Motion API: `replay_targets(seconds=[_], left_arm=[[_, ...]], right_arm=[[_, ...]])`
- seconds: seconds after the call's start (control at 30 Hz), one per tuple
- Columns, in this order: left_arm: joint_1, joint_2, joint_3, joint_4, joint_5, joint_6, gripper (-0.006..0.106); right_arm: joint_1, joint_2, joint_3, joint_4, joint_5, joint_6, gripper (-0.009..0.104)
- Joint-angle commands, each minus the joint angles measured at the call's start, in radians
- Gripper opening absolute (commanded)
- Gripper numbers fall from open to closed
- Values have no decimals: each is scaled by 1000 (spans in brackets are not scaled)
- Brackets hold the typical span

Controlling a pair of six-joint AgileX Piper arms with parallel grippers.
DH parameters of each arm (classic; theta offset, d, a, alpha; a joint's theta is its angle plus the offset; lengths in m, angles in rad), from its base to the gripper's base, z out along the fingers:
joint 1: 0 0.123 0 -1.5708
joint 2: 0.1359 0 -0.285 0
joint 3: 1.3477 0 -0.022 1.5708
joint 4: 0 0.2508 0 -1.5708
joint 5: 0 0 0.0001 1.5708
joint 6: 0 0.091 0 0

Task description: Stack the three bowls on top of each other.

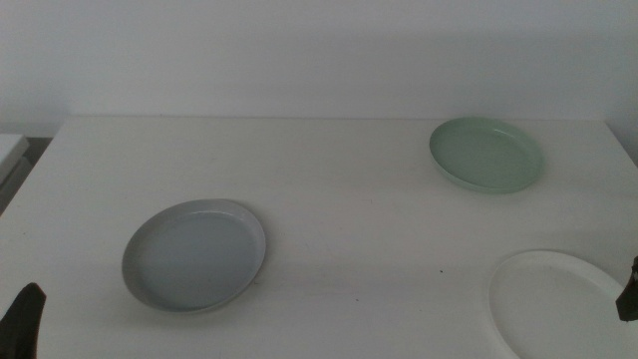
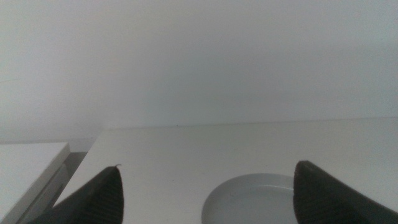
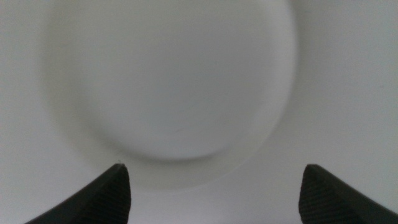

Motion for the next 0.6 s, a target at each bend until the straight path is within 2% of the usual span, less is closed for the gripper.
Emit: replay_targets(seconds=[0.0,0.3,0.43,0.57], left_arm=[[-7,-4,0,3,-14,0,94],[-7,-4,0,3,-14,0,94],[-7,-4,0,3,-14,0,94],[-7,-4,0,3,-14,0,94]], right_arm=[[-51,75,-11,-15,-51,-30,81],[-71,241,-11,-41,-108,-30,81],[-71,275,-11,-91,-123,-25,81],[-71,291,-11,-104,-168,111,81]])
